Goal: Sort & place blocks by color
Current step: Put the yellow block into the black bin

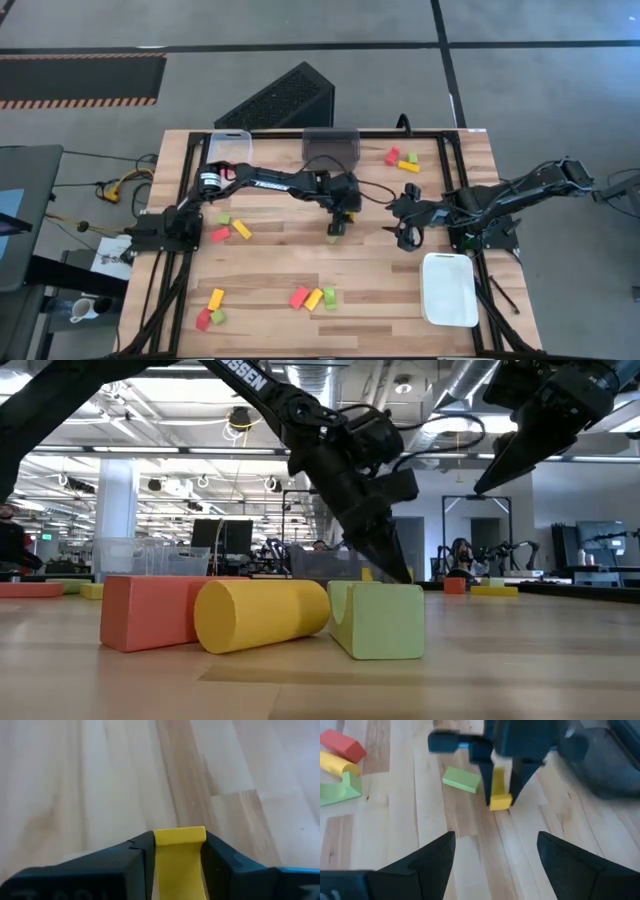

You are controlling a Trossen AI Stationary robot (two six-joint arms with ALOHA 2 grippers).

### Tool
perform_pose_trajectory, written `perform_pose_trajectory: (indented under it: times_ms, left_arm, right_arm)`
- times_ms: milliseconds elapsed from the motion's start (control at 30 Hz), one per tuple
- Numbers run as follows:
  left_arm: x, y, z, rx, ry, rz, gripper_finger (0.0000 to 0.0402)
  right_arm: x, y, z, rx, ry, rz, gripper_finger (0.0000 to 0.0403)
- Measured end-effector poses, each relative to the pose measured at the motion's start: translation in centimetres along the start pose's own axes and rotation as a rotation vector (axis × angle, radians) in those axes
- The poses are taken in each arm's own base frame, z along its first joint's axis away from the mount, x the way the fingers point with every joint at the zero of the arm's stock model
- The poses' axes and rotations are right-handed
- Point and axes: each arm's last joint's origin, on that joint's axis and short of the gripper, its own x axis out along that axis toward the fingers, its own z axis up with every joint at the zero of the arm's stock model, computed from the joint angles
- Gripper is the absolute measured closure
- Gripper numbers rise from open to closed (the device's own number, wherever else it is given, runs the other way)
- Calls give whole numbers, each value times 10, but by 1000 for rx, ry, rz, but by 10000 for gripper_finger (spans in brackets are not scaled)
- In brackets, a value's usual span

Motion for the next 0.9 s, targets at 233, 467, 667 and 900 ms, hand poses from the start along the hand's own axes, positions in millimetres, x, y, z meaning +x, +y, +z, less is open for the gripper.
perform_pose_trajectory:
  times_ms: [233,467,667,900]
  left_arm:
    - [-66,30,19,-37,-98,166,280]
    - [-138,91,11,-158,-154,461,299]
    - [-159,146,-23,-304,-198,405,291]
    - [-157,174,-49,-424,-223,314,284]
  right_arm:
    - [0,0,1,4,-7,2,96]
    - [0,2,7,6,-66,18,96]
    - [-1,4,14,-35,-140,34,96]
    - [-1,3,17,-47,-164,32,96]
